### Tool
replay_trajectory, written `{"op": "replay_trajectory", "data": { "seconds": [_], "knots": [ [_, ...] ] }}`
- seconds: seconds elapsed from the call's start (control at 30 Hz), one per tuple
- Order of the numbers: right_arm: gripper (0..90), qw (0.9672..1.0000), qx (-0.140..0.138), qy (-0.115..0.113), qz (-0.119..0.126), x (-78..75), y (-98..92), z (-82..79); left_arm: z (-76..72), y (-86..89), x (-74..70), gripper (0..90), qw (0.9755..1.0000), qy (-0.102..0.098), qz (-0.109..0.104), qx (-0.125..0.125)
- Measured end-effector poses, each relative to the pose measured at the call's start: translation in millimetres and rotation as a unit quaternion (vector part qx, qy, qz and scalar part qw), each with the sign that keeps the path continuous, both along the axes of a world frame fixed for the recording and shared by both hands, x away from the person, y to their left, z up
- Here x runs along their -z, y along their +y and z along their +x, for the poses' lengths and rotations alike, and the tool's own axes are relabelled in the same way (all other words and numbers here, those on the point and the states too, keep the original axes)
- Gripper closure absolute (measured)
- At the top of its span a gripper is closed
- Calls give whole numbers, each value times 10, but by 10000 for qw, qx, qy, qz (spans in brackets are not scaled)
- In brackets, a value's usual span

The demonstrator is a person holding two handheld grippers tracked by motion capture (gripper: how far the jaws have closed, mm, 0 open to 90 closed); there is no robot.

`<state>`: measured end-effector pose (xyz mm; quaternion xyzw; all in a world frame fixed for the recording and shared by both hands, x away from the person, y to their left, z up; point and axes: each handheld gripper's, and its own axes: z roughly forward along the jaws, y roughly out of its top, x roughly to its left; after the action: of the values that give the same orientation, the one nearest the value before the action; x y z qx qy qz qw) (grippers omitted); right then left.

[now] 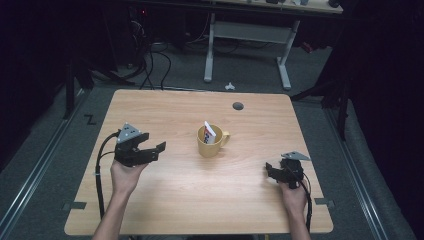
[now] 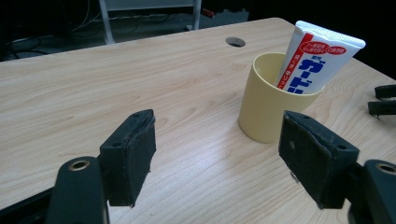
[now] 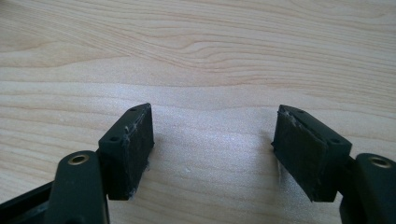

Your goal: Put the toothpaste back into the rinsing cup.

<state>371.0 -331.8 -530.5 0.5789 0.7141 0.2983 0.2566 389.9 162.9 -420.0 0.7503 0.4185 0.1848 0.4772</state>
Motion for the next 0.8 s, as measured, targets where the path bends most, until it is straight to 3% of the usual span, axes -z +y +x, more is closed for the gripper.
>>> {"op": "replay_trajectory", "data": {
  "seconds": [0.8],
  "knots": [
    [290, 10000, 2, 4, -8, -1, 0, 0, -52, 114, 110, 286, 9999, 86, -81, -126]
  ]
}}
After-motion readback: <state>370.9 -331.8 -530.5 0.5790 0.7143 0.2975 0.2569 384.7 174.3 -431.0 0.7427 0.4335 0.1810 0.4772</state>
